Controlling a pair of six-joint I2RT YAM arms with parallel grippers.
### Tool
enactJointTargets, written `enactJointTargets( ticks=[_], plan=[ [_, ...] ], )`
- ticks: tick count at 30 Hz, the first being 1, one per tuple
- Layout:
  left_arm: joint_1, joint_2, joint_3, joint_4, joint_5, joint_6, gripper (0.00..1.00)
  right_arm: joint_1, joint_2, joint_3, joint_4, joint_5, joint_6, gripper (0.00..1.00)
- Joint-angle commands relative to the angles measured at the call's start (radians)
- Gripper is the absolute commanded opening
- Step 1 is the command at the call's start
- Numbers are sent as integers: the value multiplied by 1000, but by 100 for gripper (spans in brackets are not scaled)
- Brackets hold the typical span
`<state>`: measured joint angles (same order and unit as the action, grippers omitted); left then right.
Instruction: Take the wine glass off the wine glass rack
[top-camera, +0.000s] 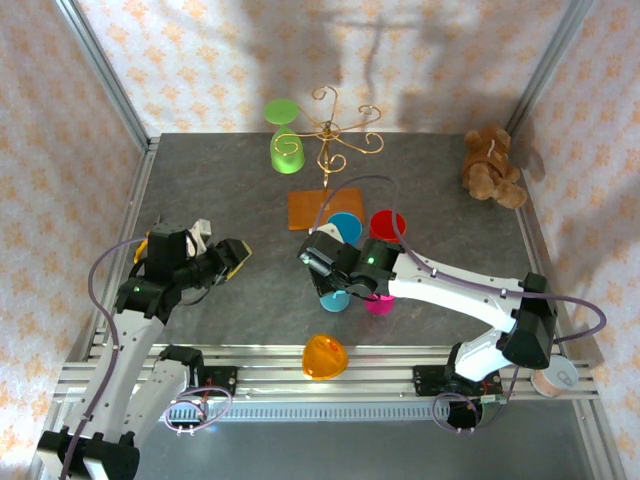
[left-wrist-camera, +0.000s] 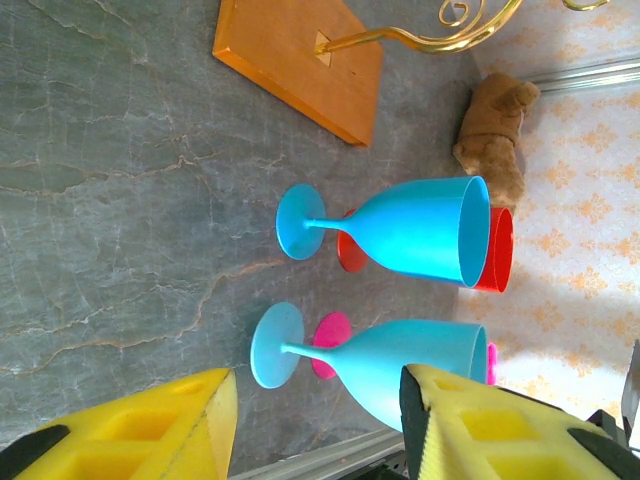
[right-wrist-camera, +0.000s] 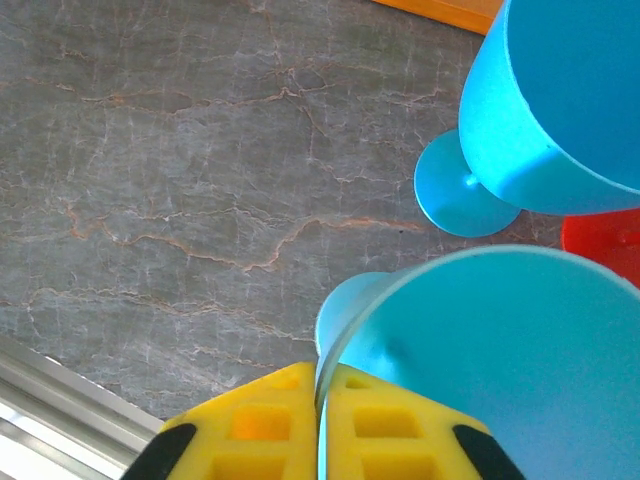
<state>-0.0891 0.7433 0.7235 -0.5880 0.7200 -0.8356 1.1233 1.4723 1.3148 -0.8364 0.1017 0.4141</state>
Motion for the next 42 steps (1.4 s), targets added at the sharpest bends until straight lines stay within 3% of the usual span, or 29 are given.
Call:
enactJointTargets(
  ticks=[1,13,27,32,37,42],
  plan=[
    [10,-18,-3,-35,-25,27,47,7,5,-9,11,44,18,12],
    [9,-41,-1,-46,-25,29,47,9,-12,8,-3,60,24,22],
    [10,-2,124,-37,-13,36,48,9,-114,221,-108,118,-15,41],
    [11,93,256,50,-9,17,48,-31,-135,314,-119,45,-37,52],
    [17,260,480,70,-1,43,53,-151,-141,389,-106,-103,-40,54],
    [40,442,716,112,23,26,54,-228,-134,446,-95,-144,-66,56]
  ],
)
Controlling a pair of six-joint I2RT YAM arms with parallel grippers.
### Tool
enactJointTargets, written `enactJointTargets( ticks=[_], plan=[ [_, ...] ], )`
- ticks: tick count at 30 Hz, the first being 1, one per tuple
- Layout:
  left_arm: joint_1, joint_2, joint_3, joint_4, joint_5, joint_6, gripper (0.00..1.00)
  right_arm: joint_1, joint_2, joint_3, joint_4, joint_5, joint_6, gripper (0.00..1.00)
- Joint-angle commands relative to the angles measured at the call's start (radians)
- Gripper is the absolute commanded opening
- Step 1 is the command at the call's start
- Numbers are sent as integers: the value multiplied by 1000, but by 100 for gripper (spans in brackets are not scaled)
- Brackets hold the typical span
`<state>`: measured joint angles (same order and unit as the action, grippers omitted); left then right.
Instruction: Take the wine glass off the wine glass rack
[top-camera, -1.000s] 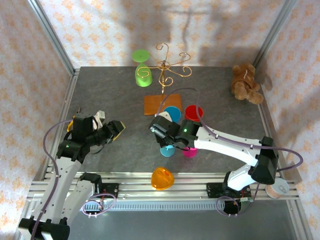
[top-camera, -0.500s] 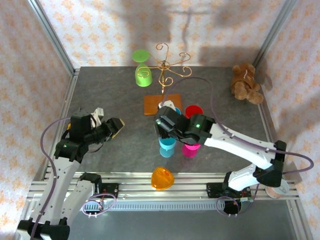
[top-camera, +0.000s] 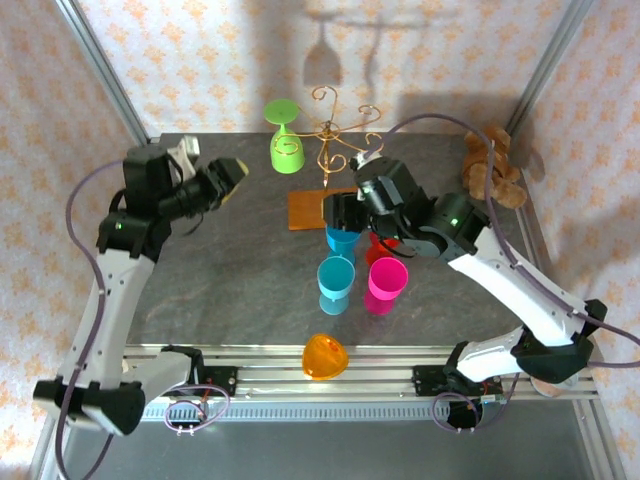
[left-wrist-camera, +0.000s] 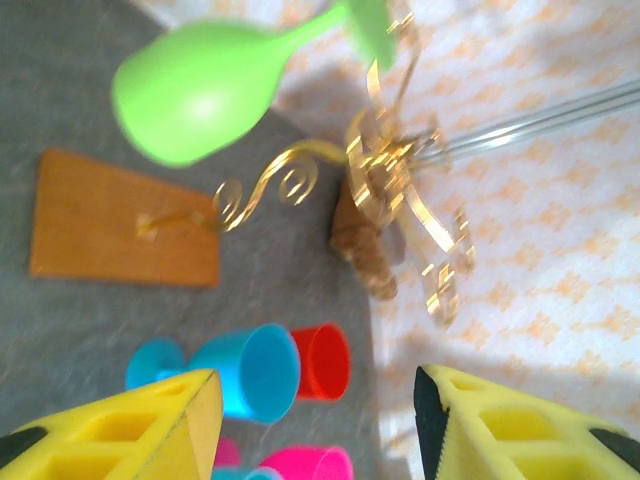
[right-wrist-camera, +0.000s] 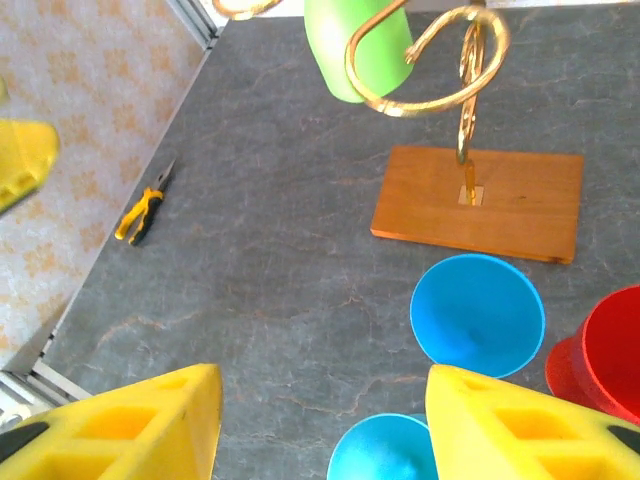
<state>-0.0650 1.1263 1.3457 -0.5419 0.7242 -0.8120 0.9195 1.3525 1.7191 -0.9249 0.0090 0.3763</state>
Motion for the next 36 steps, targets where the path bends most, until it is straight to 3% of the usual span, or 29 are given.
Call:
enactJointTargets(
  ticks=[1,8,14,36],
  plan=[
    [26,100,138,89,32,-18,54,-38,-11,49,-2,-68,-32,56],
    [39,403,397,125,149,-79,56,-127,17,83,9,-151,-45,56],
    [40,539,511,69,162,-56,57,-167,40,103,8,-187,-49,56],
    [24,693,680,-64,136,25,51,-173,20,50,46,-188,-38,54]
  ],
)
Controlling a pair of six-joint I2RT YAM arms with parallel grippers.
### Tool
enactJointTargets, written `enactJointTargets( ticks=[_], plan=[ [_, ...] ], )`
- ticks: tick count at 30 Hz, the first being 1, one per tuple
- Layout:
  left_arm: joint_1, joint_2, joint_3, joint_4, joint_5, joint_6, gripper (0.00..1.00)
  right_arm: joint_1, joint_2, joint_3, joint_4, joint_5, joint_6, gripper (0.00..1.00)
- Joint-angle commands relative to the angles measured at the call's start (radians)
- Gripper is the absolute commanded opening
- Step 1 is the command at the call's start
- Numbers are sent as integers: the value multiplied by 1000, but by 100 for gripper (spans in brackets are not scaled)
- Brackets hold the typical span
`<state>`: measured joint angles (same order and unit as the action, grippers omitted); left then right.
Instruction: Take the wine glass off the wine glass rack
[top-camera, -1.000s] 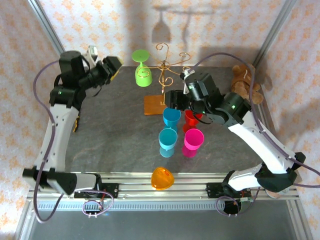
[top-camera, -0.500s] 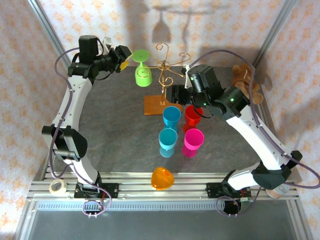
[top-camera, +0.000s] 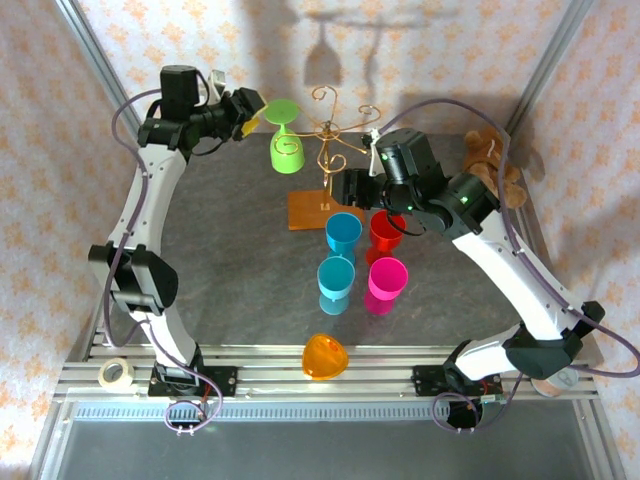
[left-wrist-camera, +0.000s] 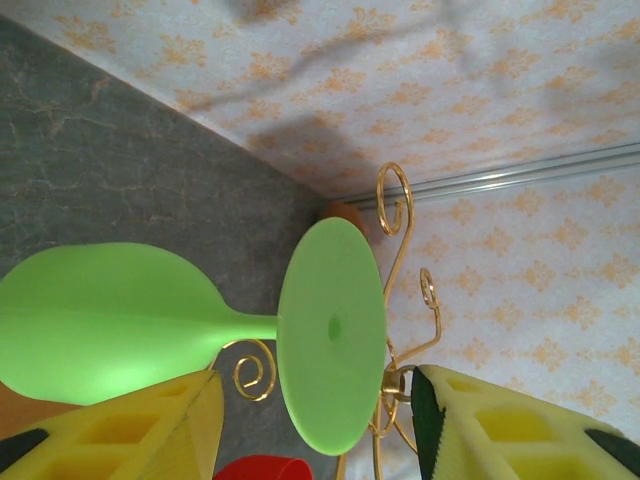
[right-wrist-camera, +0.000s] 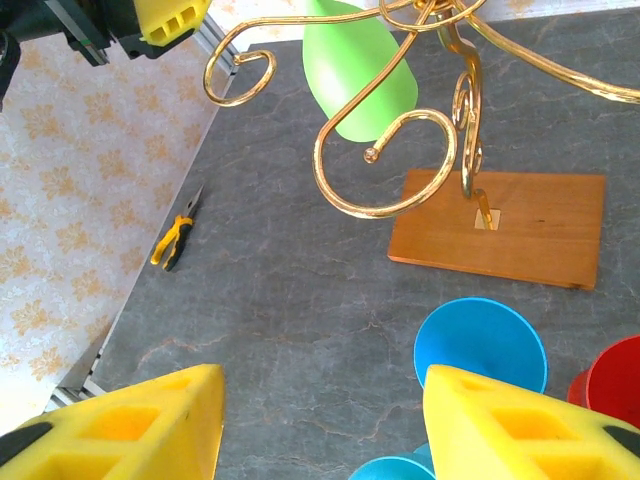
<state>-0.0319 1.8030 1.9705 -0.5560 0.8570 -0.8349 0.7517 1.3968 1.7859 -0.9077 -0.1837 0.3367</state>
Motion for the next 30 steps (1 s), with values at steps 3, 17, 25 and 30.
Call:
enactJointTargets(
  ticks=[3,17,25,30],
  plan=[
    [-13,36,80,-60,4,52,51,-3,-27,-24,30,6,4,54],
    [-43,92,122,-53,-1,42,49,-6,-49,-52,38,16,12,53],
    [-42,99,126,-45,-8,42,41,-7,-58,-58,38,16,18,53],
    [-41,99,135,-48,-6,42,35,-6,-55,-58,38,16,20,52]
  ],
)
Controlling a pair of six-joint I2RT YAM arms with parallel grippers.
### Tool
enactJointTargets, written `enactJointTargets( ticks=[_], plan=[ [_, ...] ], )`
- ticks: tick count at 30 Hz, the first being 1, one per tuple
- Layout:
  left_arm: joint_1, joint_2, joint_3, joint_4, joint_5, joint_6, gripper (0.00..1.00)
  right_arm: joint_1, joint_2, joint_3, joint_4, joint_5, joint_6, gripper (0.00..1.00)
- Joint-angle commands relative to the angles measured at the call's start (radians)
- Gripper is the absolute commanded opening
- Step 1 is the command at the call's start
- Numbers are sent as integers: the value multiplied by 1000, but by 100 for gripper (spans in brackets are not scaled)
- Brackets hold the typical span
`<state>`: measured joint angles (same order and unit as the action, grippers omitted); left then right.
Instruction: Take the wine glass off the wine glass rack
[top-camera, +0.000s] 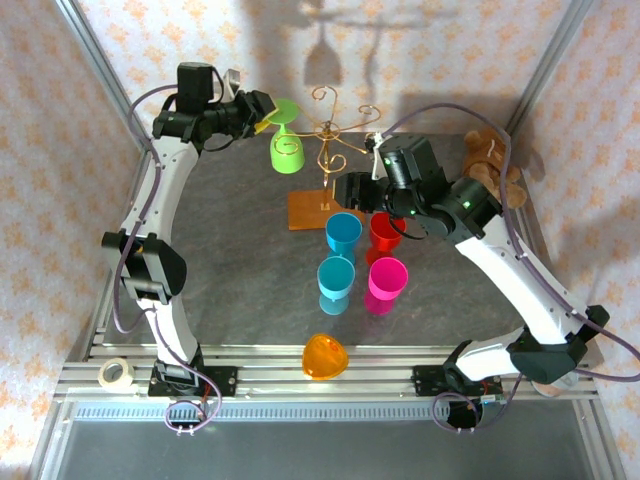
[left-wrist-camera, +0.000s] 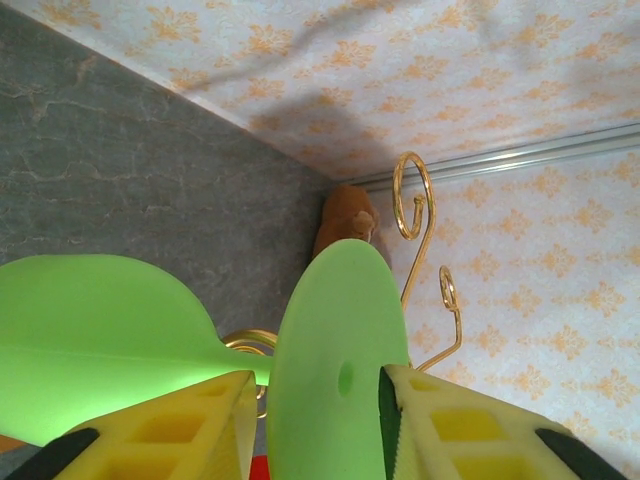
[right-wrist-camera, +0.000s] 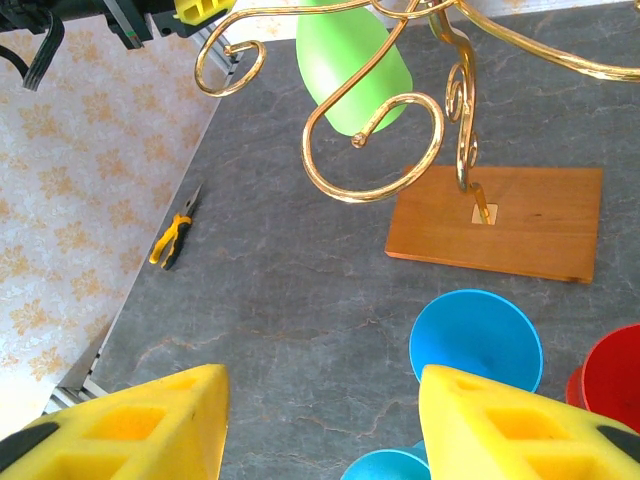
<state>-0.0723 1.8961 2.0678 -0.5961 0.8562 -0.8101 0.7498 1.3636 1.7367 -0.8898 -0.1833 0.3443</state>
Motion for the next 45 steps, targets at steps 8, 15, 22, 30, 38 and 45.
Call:
enactJointTargets(
  ticks=[8,15,22,30,38,45],
  plan=[
    [1,6,45,-17,2,27,22,-4,-14,-3,25,4,18,52],
    [0,5,44,-21,11,30,9,-5,-8,-2,20,1,22,52],
    [1,6,35,3,24,3,0,-5,-3,1,18,-10,23,52],
    [17,-21,-118,337,103,-251,0,-4,0,1,17,-29,28,52],
    [28,-27,-122,393,98,-296,0,-5,-7,1,11,-23,26,51],
    [29,-38,-126,402,102,-307,0,-5,-10,-3,10,-21,28,51]
  ],
)
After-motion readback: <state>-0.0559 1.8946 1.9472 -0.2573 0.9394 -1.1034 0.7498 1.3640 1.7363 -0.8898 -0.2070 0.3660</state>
